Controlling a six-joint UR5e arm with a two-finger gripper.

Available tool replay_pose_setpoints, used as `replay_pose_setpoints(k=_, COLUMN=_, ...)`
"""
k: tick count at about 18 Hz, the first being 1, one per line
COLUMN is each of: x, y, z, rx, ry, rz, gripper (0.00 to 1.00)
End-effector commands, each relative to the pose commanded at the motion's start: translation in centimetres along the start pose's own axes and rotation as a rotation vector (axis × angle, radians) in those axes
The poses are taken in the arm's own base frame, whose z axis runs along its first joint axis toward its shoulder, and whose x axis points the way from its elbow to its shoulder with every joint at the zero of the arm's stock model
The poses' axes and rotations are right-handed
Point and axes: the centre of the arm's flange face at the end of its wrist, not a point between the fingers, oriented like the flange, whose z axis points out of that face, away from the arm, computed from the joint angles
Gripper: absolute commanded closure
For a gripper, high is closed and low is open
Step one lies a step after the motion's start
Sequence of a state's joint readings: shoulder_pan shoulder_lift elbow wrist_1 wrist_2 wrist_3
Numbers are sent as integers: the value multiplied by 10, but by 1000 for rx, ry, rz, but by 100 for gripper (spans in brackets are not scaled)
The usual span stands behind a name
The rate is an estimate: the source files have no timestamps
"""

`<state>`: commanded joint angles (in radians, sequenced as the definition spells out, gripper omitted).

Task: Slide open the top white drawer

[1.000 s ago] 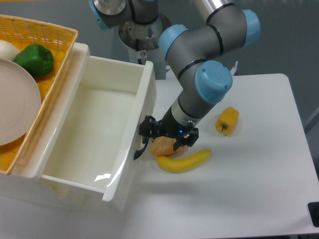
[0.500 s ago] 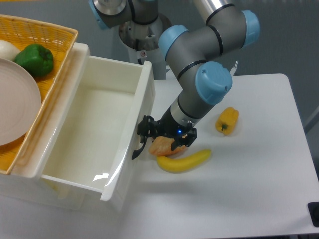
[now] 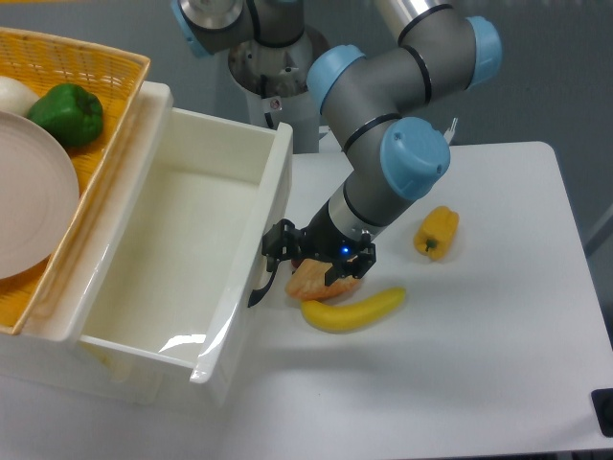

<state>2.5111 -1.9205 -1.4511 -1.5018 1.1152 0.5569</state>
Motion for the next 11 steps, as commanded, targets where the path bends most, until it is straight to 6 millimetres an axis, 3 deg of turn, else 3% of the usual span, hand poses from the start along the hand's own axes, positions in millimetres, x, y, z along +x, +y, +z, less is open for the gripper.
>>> replay_pose_setpoints(k=11, x=-18, y=-4, z=-27, rx=97, ry=-98, rz=50, gripper=0)
